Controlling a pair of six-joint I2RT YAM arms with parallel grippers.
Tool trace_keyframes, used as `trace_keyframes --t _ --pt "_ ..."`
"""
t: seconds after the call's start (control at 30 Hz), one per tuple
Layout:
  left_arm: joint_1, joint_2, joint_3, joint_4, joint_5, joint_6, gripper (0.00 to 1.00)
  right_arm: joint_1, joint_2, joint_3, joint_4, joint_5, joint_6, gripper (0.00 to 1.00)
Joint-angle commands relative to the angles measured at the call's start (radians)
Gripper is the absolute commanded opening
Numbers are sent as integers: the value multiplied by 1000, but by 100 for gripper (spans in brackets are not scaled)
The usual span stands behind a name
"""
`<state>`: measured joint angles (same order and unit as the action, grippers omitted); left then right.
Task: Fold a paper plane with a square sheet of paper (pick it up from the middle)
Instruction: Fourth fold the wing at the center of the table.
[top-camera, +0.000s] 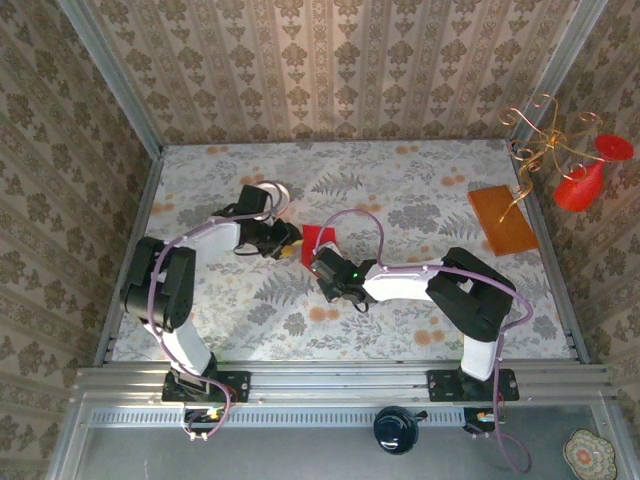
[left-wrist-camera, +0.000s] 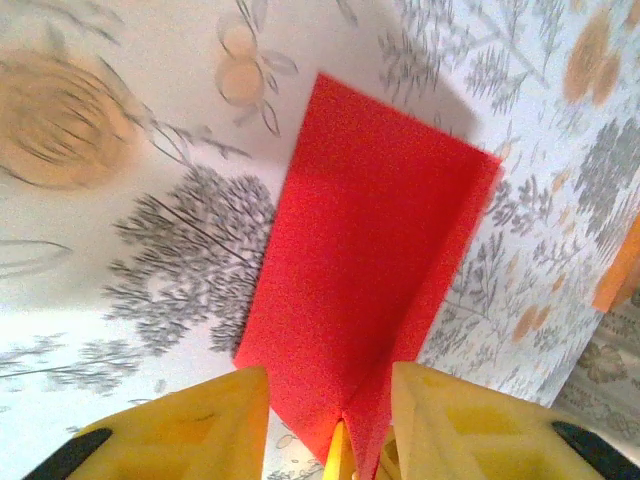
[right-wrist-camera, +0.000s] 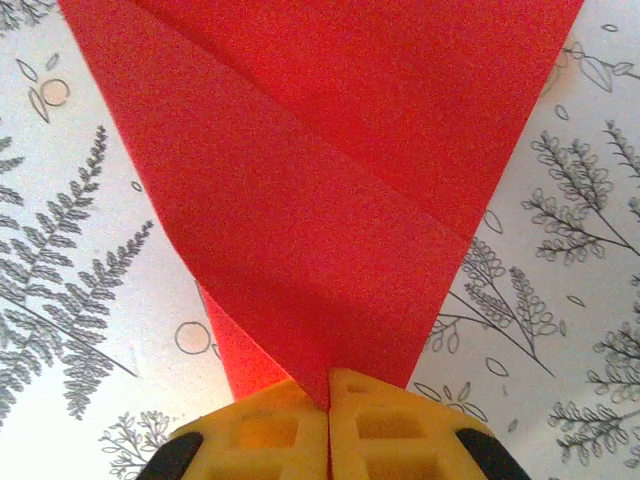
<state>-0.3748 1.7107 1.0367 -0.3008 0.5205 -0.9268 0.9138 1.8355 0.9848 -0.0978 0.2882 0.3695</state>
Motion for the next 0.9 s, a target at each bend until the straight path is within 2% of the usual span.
trace_keyframes --t 0.0,0.3,0.53,0.7,0.87 --pt "20 -70 -3 -39 -23 34 41 -14 13 -47 13 -122 21 9" --pt "19 -145 -126 138 29 -18 43 -113 -1 -127 121 -416 65 10" --pt "-40 -156 -184 238 53 22 42 -210 -18 -170 204 -662 113 12" --pt "-73 -131 -188 262 60 66 42 -253 -24 -182 219 -759 96 13" --pt "-73 -124 -194 306 65 72 46 -280 -36 -172 169 -781 45 13"
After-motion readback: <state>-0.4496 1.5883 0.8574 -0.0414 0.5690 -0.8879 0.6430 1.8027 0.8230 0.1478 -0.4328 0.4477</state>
